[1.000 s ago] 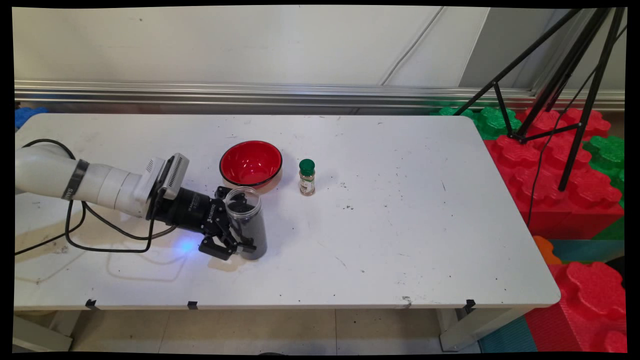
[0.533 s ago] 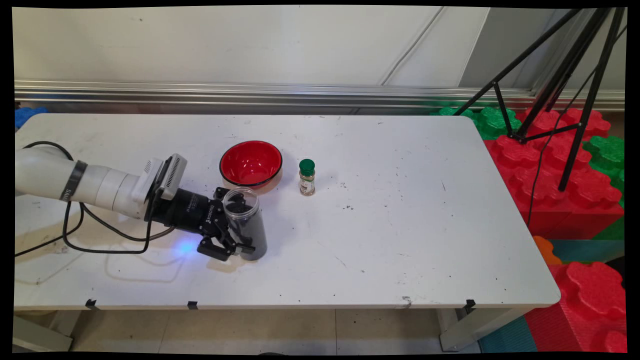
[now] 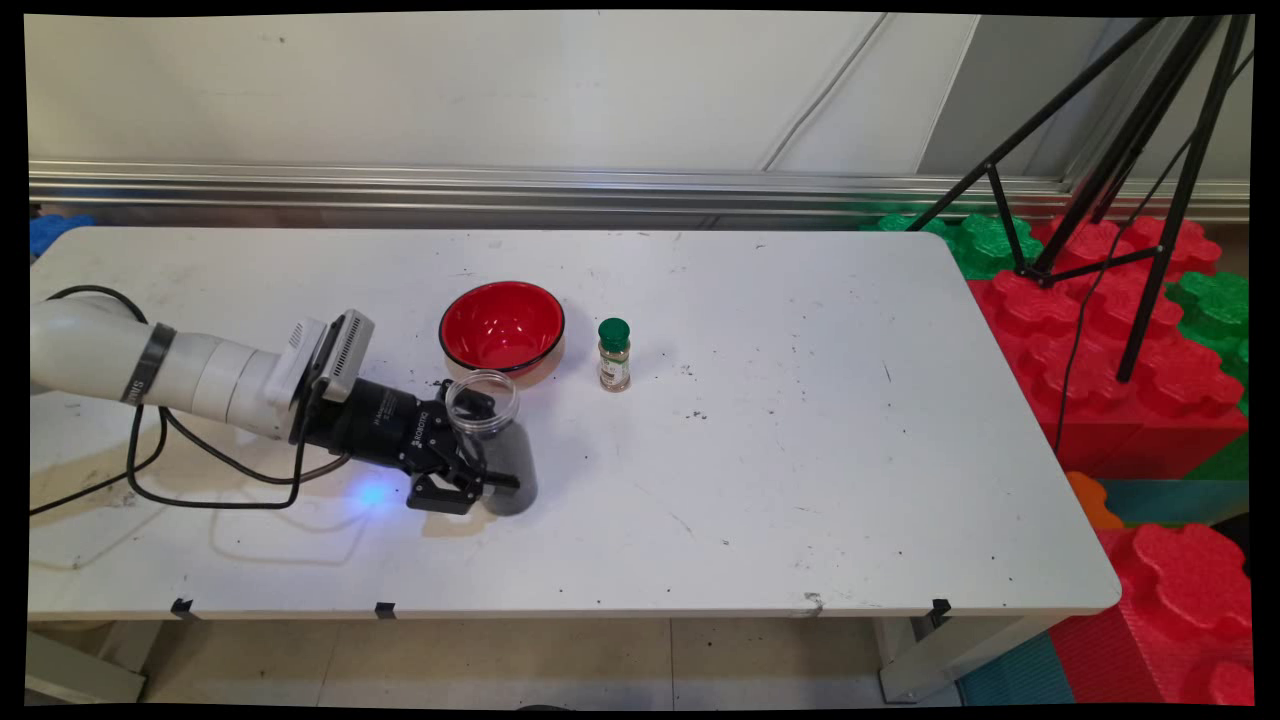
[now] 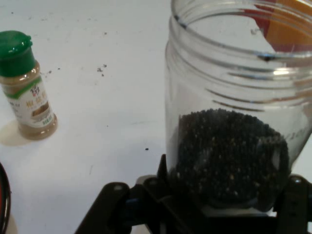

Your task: Pour the black seasoning powder in the red bowl

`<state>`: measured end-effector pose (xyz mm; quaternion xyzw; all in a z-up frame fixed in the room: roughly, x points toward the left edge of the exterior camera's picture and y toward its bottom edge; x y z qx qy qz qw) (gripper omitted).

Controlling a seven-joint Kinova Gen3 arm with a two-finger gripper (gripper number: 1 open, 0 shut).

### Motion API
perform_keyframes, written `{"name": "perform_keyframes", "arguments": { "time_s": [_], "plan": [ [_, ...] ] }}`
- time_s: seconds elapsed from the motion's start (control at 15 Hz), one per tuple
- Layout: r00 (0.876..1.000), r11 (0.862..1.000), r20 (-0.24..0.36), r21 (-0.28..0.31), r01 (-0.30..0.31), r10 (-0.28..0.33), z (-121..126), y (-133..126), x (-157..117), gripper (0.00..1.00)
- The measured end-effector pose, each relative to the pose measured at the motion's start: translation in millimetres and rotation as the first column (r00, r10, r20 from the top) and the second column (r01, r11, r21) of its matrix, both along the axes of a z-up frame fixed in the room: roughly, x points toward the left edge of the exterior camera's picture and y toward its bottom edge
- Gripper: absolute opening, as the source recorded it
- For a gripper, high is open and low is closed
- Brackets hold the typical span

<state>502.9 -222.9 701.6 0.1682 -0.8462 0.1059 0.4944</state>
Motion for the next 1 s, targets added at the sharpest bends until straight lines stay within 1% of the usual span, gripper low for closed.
{"name": "perform_keyframes", "arguments": {
  "time_s": [0.27, 0.53, 0.67, 1.0],
  "plan": [
    [1.000, 1.000, 0.000, 0.006, 0.003, -0.003, -1, 1, -1, 0.00],
    [1.000, 1.000, 0.000, 0.011, 0.005, -0.005, 4, 2, -1, 0.00],
    [1.000, 1.000, 0.001, 0.009, 0.001, -0.001, 9, 1, 0, 0.00],
    [1.000, 1.000, 0.009, -0.001, -0.022, 0.022, 28, -4, 5, 0.00]
  ]
}}
